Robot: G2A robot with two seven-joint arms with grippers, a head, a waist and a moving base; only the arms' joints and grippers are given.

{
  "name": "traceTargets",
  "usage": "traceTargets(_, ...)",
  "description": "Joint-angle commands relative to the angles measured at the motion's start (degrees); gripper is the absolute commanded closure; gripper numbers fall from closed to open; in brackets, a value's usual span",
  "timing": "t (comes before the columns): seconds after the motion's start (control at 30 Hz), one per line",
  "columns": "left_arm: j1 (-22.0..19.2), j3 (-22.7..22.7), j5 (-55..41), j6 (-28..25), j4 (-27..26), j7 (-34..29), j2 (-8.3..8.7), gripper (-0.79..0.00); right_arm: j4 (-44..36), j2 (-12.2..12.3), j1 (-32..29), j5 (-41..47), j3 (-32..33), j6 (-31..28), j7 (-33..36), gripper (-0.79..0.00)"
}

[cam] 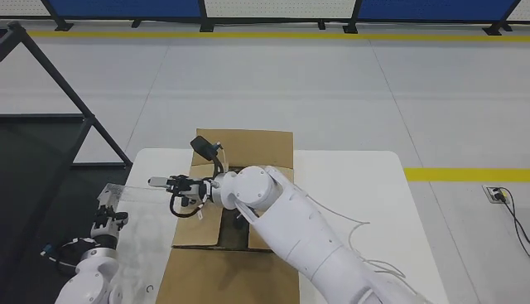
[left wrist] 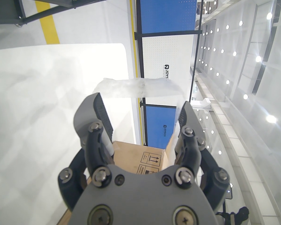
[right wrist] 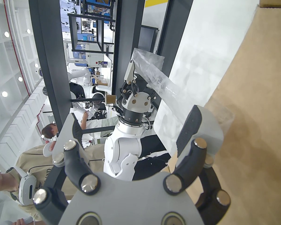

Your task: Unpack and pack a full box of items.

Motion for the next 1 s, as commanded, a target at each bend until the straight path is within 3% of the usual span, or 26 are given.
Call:
traceTargets(0.0,-0.04,-0.09,-0.04,0.11,0.09,-0.02,-0.05,-0.637,1.14,-0.47,0.36,-0.1,-0.11,0.19,-0.22,-0.785)
traceTargets(0.97,0.54,-1.06,-0.4,-0.06,0.4,-0.77,-0.68,-0.665,9.75,-3.7,2.48,-1.4,1.44,-0.4,0.47,-0.785)
